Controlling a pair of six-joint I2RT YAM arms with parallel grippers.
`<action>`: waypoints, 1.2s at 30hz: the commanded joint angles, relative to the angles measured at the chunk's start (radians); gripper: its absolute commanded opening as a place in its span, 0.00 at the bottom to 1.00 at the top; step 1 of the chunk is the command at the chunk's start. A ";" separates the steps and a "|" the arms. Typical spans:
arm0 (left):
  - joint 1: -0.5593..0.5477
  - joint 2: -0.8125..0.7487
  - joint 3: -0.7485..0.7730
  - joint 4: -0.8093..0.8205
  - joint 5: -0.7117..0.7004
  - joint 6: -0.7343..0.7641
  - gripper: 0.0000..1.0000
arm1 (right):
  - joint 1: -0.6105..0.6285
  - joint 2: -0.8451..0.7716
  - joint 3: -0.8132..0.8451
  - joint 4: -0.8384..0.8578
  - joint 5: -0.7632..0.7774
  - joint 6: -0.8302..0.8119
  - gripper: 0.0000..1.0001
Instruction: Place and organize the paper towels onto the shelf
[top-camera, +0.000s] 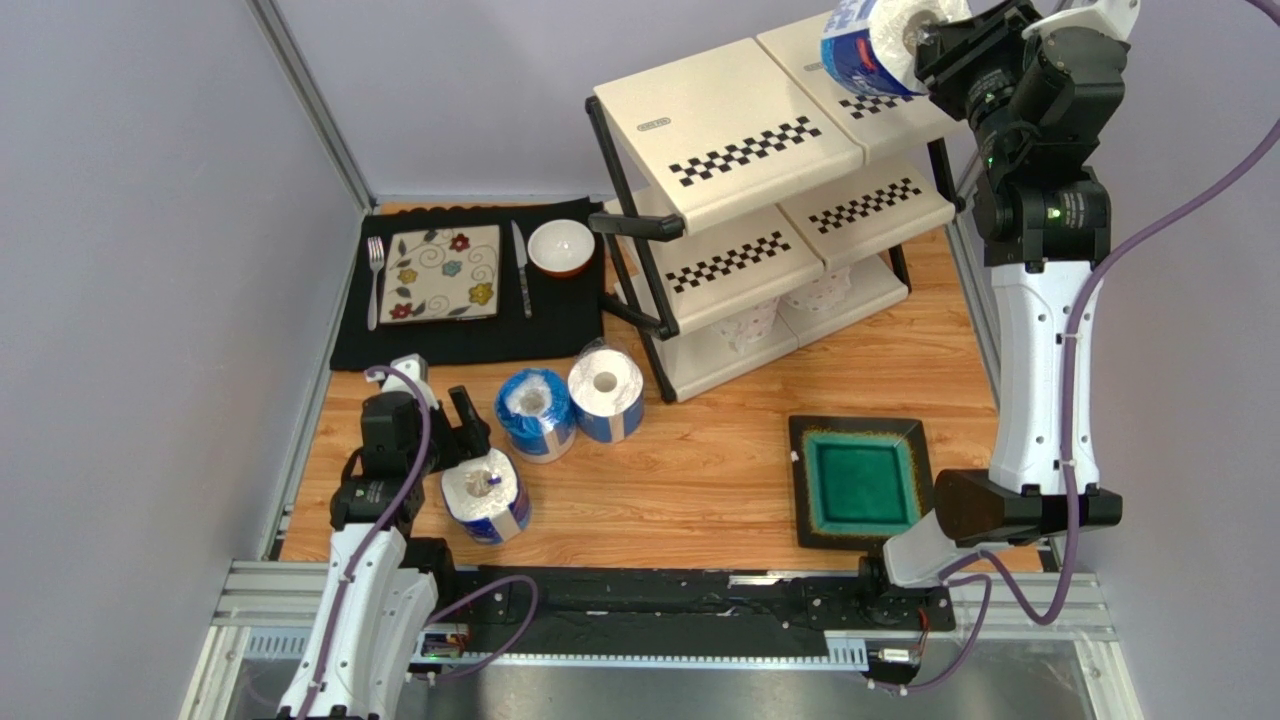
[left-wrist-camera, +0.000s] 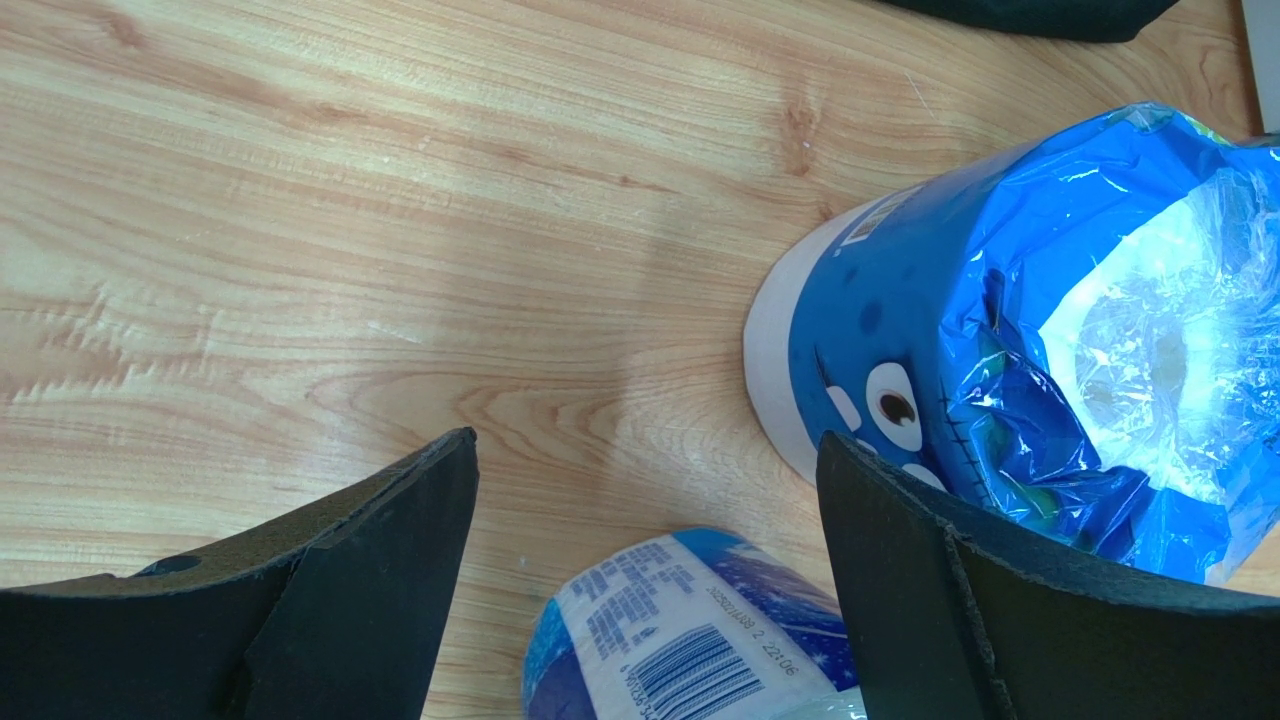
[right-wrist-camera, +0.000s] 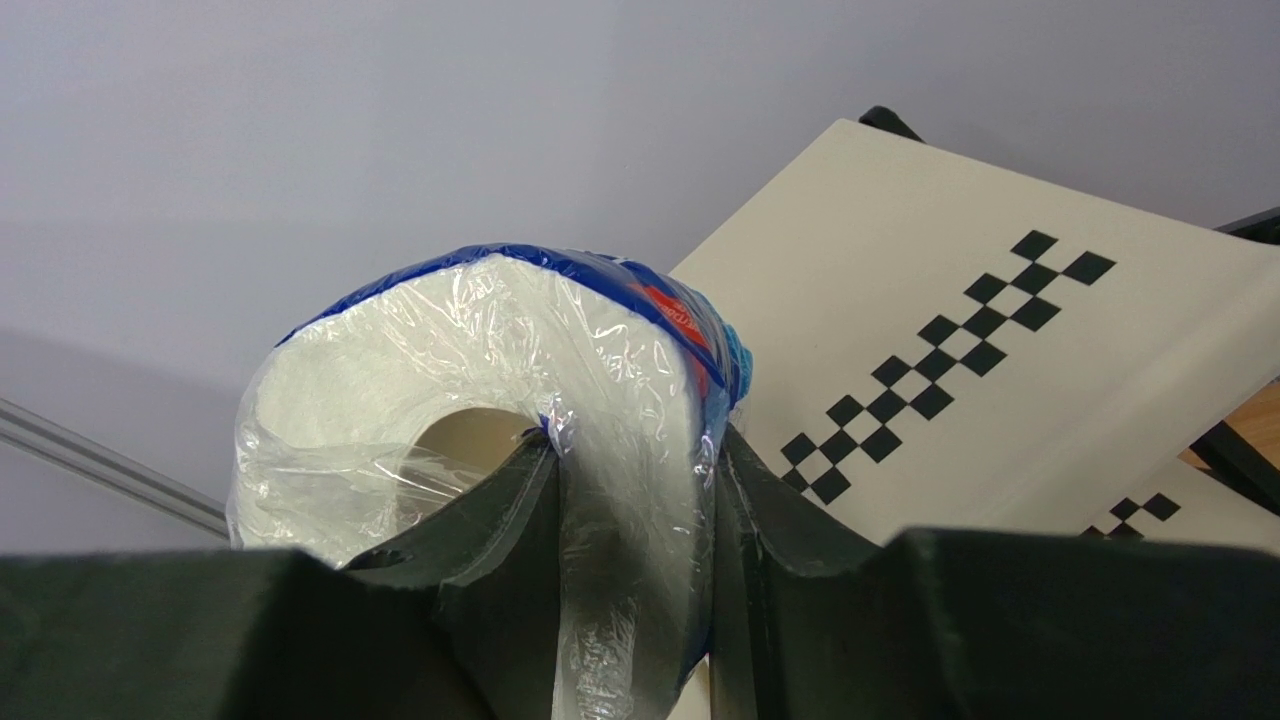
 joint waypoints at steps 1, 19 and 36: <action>-0.002 0.000 0.002 0.014 -0.004 0.011 0.92 | -0.018 -0.005 0.060 0.018 -0.059 0.047 0.23; 0.000 0.001 0.002 0.014 -0.003 0.011 0.91 | -0.018 -0.009 0.035 -0.048 0.064 0.035 0.25; 0.000 0.000 0.002 0.014 -0.006 0.011 0.92 | -0.018 0.027 0.037 -0.034 0.018 0.049 0.44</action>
